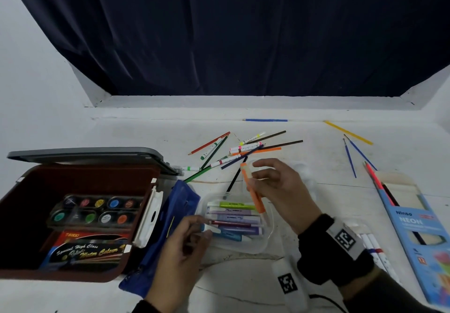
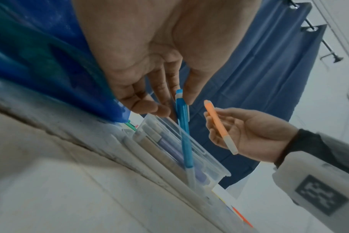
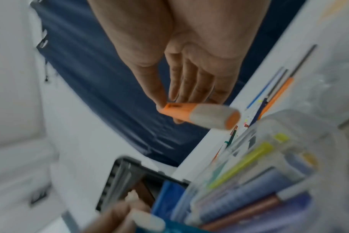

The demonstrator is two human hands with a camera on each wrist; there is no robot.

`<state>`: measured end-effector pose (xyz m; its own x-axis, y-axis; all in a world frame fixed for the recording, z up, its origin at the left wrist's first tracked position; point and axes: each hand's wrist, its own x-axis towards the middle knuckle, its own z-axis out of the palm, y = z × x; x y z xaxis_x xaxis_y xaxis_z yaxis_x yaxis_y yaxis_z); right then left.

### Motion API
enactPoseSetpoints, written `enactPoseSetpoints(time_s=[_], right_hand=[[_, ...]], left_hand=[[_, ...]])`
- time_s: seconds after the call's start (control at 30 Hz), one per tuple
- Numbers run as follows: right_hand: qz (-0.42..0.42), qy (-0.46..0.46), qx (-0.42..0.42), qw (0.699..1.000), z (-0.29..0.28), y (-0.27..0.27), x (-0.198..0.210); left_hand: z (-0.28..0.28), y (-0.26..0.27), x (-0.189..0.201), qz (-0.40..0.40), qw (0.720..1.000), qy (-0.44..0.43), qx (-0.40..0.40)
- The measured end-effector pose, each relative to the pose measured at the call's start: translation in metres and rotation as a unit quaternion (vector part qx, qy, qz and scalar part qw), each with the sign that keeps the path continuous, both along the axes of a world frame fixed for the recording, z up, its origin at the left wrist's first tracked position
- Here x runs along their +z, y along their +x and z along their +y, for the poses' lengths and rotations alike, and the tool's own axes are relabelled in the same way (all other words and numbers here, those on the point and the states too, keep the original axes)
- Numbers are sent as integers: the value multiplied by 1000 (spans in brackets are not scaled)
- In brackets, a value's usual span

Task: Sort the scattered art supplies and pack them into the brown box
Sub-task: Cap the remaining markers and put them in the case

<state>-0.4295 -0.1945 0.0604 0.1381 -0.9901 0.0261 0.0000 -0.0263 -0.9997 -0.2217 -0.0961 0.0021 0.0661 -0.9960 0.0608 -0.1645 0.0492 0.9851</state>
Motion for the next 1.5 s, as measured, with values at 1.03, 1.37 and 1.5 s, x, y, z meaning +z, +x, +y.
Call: enactPoseSetpoints(time_s=[1.03, 1.37, 1.5], right_hand=[[522, -282, 234, 770, 9, 30, -33], [451, -226, 63, 861, 16, 0, -40], [452, -135, -6, 882, 27, -22, -51]], left_hand=[[0, -2, -1, -273, 959, -67, 26], [-12, 1, -16, -140, 987, -32, 72], [-14, -5, -20, -130, 987, -41, 79]])
